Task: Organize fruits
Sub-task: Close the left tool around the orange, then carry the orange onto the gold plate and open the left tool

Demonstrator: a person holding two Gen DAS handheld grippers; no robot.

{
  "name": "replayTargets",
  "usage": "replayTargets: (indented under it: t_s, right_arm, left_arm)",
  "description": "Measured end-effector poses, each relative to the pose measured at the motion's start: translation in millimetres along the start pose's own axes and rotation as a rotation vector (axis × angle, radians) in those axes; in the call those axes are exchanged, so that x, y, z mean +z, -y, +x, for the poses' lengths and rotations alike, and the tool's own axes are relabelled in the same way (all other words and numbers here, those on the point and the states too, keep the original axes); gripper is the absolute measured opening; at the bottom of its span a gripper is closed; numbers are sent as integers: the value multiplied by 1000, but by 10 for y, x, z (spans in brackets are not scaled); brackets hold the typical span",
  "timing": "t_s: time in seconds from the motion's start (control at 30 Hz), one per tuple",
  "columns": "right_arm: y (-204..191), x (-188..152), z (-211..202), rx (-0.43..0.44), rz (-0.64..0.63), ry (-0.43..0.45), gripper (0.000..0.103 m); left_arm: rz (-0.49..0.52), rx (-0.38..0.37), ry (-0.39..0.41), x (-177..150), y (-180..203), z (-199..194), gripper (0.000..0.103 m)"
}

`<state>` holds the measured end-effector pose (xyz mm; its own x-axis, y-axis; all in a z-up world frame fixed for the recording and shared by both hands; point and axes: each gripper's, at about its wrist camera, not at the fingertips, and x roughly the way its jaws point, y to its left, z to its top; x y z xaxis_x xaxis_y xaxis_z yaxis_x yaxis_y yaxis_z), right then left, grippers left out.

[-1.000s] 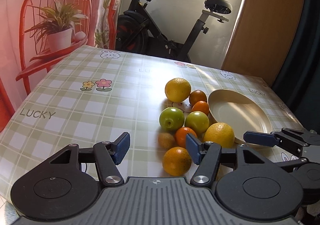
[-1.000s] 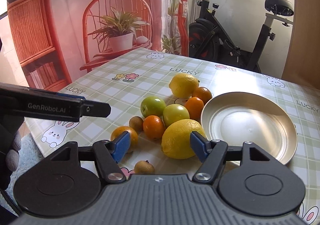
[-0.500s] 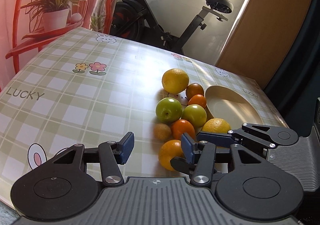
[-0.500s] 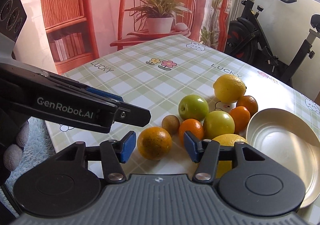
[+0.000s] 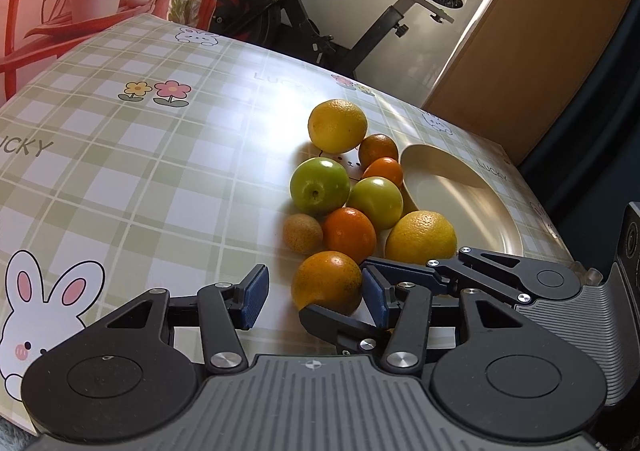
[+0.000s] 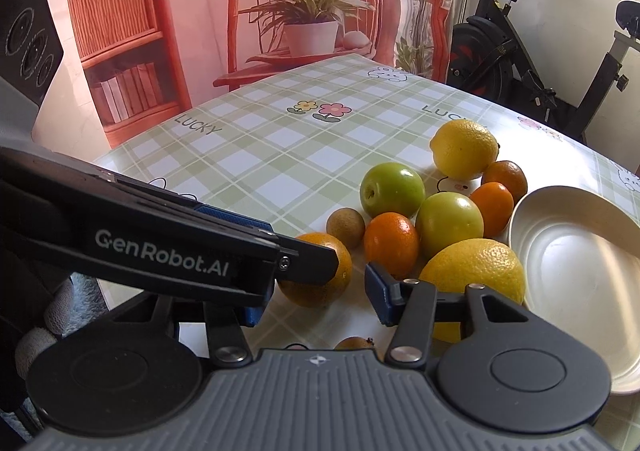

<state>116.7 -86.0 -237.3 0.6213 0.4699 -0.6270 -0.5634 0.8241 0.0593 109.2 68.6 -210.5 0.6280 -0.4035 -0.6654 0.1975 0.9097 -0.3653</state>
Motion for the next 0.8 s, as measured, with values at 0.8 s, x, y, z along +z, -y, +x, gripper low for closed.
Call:
replayTargets:
  t_s: [0.8]
  right_arm:
    - [-14, -9, -202, -20, 3, 90, 44]
  left_arm:
    - [126, 9, 77, 11, 231, -132, 42]
